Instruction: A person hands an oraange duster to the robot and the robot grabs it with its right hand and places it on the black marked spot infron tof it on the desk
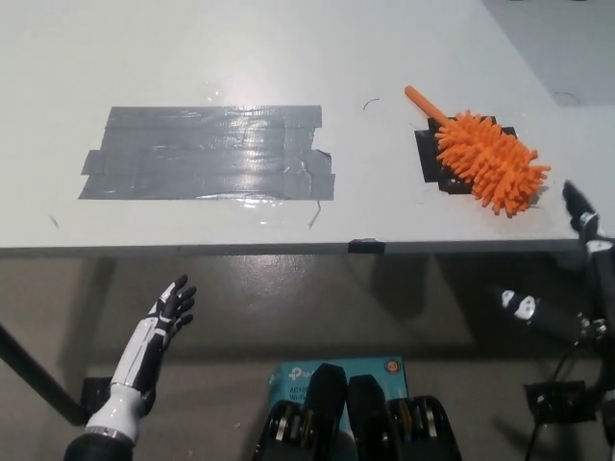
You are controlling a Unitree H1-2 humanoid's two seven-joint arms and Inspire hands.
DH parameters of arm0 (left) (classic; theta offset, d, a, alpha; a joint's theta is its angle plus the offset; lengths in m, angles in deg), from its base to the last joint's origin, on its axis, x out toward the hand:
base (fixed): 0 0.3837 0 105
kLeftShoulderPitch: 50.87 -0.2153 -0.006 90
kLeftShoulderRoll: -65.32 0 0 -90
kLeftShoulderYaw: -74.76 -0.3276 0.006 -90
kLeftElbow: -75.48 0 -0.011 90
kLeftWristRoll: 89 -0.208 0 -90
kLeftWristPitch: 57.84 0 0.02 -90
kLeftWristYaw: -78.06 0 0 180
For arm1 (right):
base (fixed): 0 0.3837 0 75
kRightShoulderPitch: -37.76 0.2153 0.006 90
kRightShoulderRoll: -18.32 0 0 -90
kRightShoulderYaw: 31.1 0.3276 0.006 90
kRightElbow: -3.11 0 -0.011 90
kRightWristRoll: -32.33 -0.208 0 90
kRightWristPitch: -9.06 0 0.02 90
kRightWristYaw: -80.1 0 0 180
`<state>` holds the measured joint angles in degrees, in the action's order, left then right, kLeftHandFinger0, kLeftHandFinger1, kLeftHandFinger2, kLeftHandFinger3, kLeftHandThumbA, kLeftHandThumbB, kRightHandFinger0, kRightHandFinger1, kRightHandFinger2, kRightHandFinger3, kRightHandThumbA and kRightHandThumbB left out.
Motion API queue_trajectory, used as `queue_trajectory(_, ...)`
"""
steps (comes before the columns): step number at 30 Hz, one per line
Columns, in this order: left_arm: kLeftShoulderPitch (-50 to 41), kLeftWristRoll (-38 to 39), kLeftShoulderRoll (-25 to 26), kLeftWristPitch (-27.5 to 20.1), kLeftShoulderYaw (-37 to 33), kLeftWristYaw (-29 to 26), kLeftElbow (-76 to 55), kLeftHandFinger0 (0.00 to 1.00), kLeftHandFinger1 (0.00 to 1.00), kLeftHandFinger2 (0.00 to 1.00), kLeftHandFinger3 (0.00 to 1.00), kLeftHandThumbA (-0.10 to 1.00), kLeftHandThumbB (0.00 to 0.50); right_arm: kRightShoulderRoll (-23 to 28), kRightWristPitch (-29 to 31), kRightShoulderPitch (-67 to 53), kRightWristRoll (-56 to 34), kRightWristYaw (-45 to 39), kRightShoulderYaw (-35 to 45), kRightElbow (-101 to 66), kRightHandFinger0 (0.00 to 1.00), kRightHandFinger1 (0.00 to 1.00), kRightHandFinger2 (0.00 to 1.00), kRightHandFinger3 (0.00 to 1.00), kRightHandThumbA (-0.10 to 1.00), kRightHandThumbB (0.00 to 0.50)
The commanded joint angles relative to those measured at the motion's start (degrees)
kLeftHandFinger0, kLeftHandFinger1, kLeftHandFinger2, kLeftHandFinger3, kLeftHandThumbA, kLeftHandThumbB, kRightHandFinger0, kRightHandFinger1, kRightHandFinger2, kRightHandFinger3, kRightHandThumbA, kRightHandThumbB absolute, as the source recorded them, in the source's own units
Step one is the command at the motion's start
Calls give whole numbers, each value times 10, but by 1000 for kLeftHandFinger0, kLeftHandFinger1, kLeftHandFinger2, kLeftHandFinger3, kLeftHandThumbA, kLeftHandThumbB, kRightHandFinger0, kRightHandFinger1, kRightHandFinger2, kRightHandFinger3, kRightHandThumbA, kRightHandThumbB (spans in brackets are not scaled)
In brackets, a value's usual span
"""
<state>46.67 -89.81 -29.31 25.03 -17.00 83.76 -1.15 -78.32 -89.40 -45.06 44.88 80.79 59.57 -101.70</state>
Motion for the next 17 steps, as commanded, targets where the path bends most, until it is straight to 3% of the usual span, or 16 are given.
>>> queue_trajectory(1, -10, -4, -3, -41, -9, 9, -13, 1000, 1000, 1000, 1000, 980, 108, -28, 192, -2, -52, 10, -14, 98, 1000, 1000, 1000, 1000, 1000, 93)
queue_trajectory(2, -10, -2, -3, -41, -9, 10, -12, 1000, 1000, 1000, 1000, 989, 109, -31, 188, -2, -63, 1, -13, 108, 1000, 1000, 1000, 1000, 1000, 133)
queue_trajectory(3, -9, -1, -3, -41, -9, 11, -12, 1000, 1000, 1000, 1000, 991, 109, -33, 186, -2, -72, -5, -11, 116, 1000, 1000, 1000, 1000, 1000, 142)
queue_trajectory(6, -7, -1, -3, -41, -10, 10, -9, 1000, 1000, 1000, 1000, 1000, 142, -31, 167, -1, -100, -37, -12, 134, 1000, 1000, 1000, 1000, 1000, 120)
queue_trajectory(9, -7, -1, -3, -43, -11, 8, -9, 1000, 1000, 1000, 1000, 1000, 165, -27, 147, -1, -101, -50, -17, 136, 1000, 1000, 1000, 1000, 1000, 131)
queue_trajectory(13, -8, -1, -3, -59, -13, 7, -2, 1000, 1000, 1000, 1000, 1000, 174, -16, 124, -2, -93, -67, -33, 140, 1000, 1000, 1000, 1000, 1000, 197)
queue_trajectory(17, -11, -2, -2, -57, -14, 7, -4, 1000, 1000, 1000, 1000, 1000, 187, -10, 101, -4, -108, -89, -43, 140, 1000, 1000, 1000, 1000, 1000, 213)
